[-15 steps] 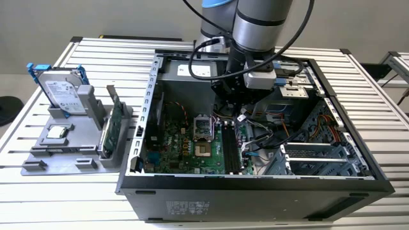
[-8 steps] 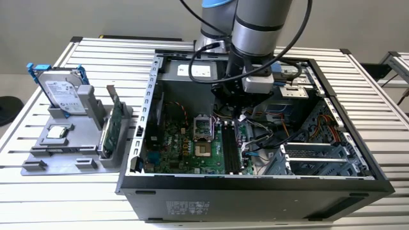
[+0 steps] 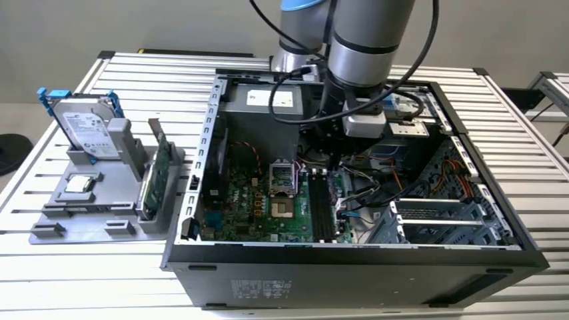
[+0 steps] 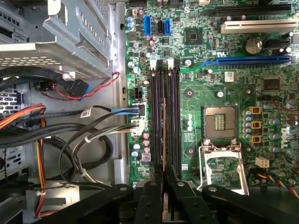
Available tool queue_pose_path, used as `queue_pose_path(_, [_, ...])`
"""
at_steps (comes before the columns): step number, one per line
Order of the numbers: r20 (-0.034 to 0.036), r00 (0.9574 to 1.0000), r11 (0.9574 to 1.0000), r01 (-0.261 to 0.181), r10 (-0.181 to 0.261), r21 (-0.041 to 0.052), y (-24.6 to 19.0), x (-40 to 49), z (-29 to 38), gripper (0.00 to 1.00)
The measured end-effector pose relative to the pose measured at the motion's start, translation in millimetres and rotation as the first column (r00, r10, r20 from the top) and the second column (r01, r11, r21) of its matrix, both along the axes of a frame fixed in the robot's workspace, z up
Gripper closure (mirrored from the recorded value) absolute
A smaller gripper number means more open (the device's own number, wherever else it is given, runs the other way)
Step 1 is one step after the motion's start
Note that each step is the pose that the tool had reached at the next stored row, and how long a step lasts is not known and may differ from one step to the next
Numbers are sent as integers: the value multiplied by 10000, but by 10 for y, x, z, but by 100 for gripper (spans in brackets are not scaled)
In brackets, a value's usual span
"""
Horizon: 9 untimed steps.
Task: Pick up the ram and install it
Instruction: 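Insert the ram into the slot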
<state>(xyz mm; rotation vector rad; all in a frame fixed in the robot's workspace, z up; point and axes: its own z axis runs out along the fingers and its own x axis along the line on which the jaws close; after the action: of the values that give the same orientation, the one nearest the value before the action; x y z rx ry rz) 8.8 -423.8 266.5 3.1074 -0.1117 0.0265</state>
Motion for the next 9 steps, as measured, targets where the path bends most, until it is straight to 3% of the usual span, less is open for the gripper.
queue_pose_path(9, [0,9996,9996,-267,267,-1,-53,30,-83,100])
